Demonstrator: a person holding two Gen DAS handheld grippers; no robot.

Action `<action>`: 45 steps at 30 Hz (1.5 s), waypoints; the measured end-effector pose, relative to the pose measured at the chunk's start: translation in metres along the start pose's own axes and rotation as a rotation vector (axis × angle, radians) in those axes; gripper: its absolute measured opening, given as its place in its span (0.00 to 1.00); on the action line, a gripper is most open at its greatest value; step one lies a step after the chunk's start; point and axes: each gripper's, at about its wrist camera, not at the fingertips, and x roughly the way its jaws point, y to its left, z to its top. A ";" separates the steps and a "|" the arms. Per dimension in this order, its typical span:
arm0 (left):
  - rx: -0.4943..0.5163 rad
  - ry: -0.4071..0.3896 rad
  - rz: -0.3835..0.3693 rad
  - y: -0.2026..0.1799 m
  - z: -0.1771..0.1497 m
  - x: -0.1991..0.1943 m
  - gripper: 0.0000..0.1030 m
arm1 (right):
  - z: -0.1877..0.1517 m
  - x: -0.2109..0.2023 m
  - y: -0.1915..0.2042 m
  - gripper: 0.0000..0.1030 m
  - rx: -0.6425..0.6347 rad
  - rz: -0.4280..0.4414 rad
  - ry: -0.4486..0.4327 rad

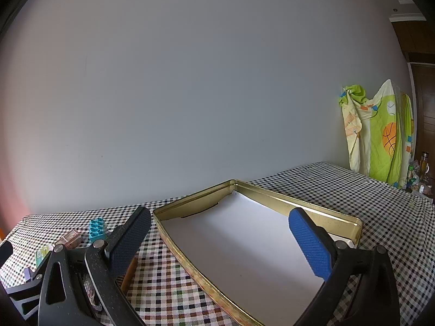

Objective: Organize rigid objects

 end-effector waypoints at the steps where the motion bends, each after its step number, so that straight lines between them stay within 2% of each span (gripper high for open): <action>1: 0.000 0.000 0.000 0.000 0.000 0.000 1.00 | 0.000 0.000 0.000 1.00 0.000 0.000 -0.001; 45: -0.010 0.008 0.003 -0.001 -0.001 0.000 1.00 | -0.005 -0.002 0.002 1.00 -0.014 0.010 -0.003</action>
